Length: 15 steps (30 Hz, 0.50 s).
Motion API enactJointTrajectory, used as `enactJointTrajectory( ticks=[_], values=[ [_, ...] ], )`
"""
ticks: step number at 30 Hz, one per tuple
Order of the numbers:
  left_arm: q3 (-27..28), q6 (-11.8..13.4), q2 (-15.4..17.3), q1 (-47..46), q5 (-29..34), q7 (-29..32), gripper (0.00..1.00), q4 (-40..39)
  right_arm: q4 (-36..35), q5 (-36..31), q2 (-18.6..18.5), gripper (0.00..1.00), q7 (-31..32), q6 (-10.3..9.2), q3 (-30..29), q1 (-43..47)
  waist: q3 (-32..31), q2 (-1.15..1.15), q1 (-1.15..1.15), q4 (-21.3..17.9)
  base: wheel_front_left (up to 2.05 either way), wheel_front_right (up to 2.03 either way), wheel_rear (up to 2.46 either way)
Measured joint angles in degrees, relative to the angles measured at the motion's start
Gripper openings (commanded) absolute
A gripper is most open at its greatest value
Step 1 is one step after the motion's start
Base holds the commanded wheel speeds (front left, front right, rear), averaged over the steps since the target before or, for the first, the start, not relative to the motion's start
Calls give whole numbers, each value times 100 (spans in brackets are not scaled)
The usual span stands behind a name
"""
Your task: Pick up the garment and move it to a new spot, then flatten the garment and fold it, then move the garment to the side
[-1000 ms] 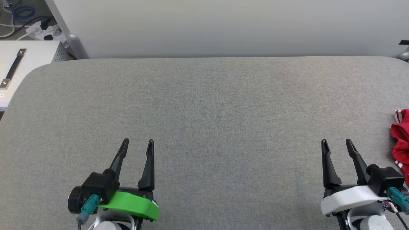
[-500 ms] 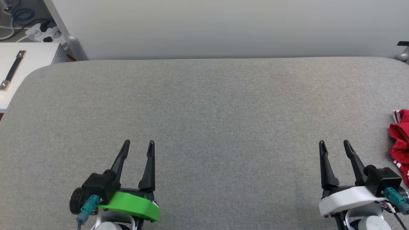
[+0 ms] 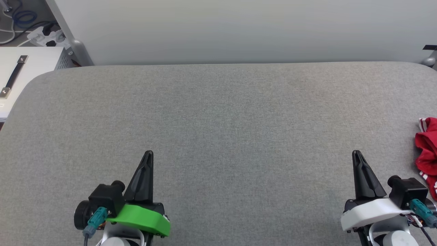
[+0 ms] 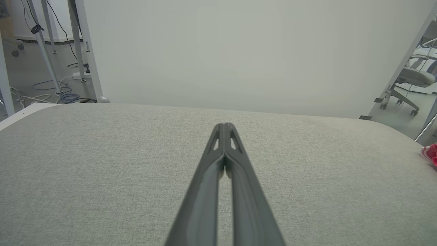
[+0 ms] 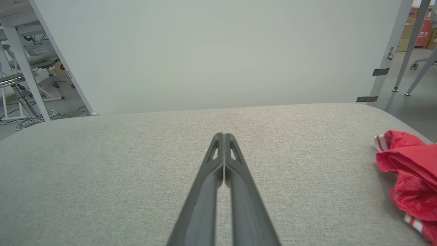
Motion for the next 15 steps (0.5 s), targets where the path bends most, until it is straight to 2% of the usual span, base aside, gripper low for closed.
enactJointTrajectory(
  ticks=[15],
  values=[
    [68,77,-1,0,146,176,0,-63,-81,-78,3,0,155,0,12,1,-42,0,0,-12,0,0,0]
  ],
)
